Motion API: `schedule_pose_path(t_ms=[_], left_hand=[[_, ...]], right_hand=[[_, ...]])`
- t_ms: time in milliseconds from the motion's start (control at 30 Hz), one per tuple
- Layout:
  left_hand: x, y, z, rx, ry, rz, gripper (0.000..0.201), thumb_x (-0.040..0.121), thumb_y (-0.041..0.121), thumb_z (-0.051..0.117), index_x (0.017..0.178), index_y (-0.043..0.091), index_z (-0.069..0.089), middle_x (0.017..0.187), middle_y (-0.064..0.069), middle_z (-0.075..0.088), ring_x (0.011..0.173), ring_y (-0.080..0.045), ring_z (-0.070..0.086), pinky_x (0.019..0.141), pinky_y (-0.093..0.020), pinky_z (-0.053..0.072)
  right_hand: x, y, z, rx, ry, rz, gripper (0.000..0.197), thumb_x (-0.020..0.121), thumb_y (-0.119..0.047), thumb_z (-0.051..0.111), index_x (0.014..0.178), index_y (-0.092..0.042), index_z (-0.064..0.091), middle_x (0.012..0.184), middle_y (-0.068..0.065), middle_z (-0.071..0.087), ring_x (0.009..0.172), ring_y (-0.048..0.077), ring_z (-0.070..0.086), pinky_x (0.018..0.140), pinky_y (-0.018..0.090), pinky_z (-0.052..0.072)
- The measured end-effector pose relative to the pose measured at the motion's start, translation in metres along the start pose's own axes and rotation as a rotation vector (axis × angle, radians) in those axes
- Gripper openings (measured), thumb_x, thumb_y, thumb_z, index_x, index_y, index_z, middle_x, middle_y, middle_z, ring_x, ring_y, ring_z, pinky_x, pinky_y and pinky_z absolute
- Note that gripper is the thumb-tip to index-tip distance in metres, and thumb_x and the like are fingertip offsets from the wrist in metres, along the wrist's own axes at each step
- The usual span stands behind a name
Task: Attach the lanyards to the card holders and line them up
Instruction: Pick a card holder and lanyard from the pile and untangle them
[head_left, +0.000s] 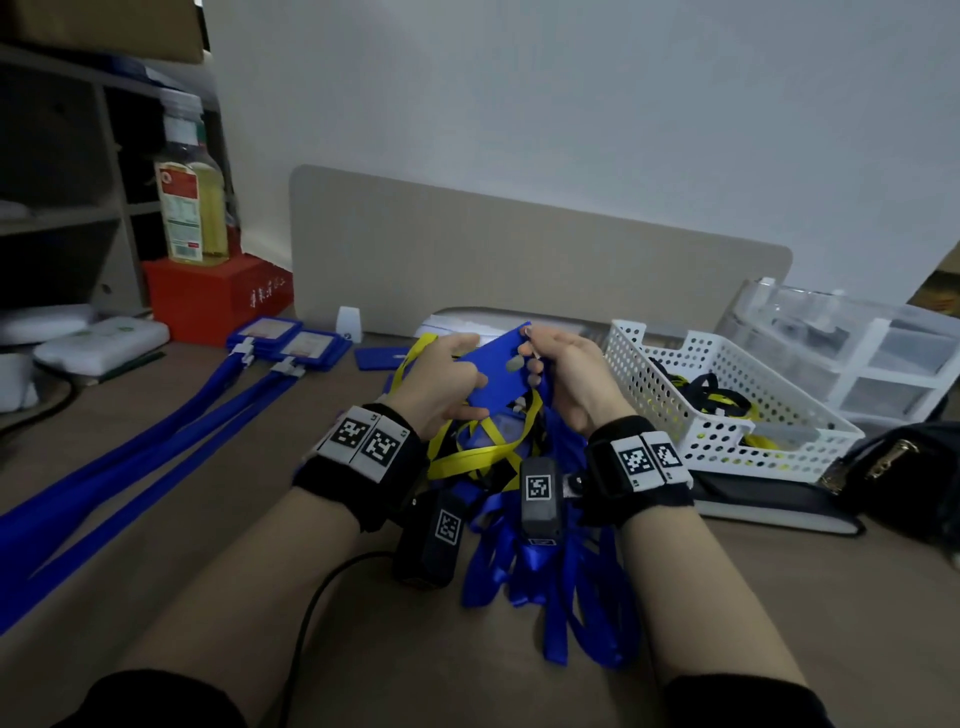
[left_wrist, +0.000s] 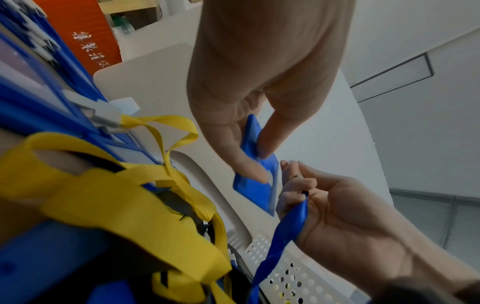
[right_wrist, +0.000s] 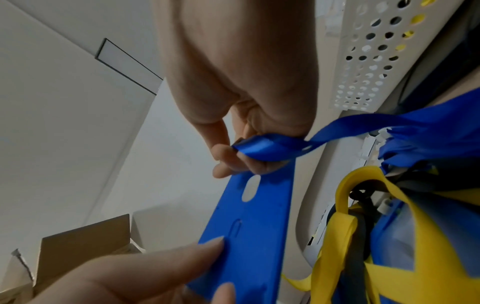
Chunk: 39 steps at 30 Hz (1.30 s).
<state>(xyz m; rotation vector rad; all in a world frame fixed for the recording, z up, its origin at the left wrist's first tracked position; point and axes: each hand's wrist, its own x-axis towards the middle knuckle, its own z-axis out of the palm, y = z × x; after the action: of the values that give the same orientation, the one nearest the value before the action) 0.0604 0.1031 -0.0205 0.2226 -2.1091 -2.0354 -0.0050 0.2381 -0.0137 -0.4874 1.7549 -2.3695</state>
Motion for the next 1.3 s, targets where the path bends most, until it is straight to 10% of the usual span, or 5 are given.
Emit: schedule_pose_path(t_ms=[367,1033,1133,1300], left_hand=[[0.008,-0.006,-0.011,-0.079,0.088,0.000,0.010,0.094,0.023,0.059,0.085,0.017,0.056,0.085,-0.008,0.058,0.066,-0.019,0.053,0.046,-0.020,0.034],[0.000,0.009,-0.017,-0.177,-0.061,-0.083,0.041,0.073,0.030,0.068,0.108,0.012,0.057,0.094,-0.011,0.056,0.079,-0.024,0.052,0.050,-0.024,0.034],[0.002,0.006,-0.016,-0.137,-0.077,-0.101,0.009,0.089,0.019,0.059,0.085,0.014,0.053,0.077,-0.004,0.055,0.058,-0.015,0.053,0.040,-0.016,0.035],[0.003,0.004,-0.014,-0.160,-0.083,-0.110,0.015,0.091,0.013,0.056,0.079,0.016,0.049,0.071,-0.002,0.053,0.039,-0.007,0.053,0.035,-0.013,0.034]], right_hand=[[-0.001,-0.006,0.000,0.012,0.063,0.043,0.016,0.103,-0.012,0.036,0.090,-0.013,0.046,0.062,0.000,0.034,0.039,0.005,0.024,0.037,0.017,0.020],[-0.003,-0.006,-0.003,0.058,0.019,0.075,0.049,0.099,-0.058,0.016,0.096,-0.019,0.045,0.059,-0.002,0.032,0.039,0.008,0.020,0.040,0.016,0.015],[-0.003,-0.005,-0.001,-0.013,-0.004,0.084,0.053,0.098,-0.060,0.013,0.104,-0.019,0.047,0.064,0.003,0.042,0.043,0.015,0.028,0.035,0.015,0.022],[-0.002,-0.002,0.000,-0.150,0.007,0.056,0.059,0.096,-0.063,0.012,0.114,-0.020,0.048,0.068,0.006,0.046,0.046,0.017,0.031,0.033,0.018,0.026]])
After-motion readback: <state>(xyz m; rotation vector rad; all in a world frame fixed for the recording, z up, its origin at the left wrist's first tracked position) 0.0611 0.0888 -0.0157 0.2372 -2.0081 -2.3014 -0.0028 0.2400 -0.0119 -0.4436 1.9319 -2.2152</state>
